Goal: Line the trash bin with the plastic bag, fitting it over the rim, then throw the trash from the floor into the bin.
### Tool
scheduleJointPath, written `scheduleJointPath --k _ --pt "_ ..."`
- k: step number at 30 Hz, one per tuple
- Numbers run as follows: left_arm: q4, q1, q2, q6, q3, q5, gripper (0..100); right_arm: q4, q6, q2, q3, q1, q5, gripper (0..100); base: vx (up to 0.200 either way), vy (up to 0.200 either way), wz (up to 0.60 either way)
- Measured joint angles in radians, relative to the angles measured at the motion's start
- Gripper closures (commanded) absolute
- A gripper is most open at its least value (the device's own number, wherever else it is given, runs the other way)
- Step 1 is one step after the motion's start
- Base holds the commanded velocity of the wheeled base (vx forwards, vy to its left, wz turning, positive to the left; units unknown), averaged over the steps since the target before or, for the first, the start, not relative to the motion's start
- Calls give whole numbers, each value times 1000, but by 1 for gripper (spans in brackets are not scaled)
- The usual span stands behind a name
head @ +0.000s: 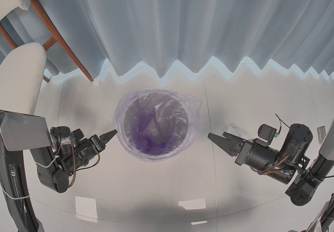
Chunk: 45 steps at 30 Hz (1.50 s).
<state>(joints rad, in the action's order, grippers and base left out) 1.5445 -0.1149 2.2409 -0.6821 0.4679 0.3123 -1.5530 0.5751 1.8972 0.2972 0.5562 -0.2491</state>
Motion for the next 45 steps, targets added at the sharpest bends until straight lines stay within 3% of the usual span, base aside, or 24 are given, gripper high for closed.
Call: scheduleJointPath --k 32,45 --pt "0 -5 142 -3 104 4 0 0 -11 11 -1 8 1 0 0 0 0" --pt "-3 15 311 -9 251 -45 0 0 -11 29 -1 9 1 0 0 0 0"
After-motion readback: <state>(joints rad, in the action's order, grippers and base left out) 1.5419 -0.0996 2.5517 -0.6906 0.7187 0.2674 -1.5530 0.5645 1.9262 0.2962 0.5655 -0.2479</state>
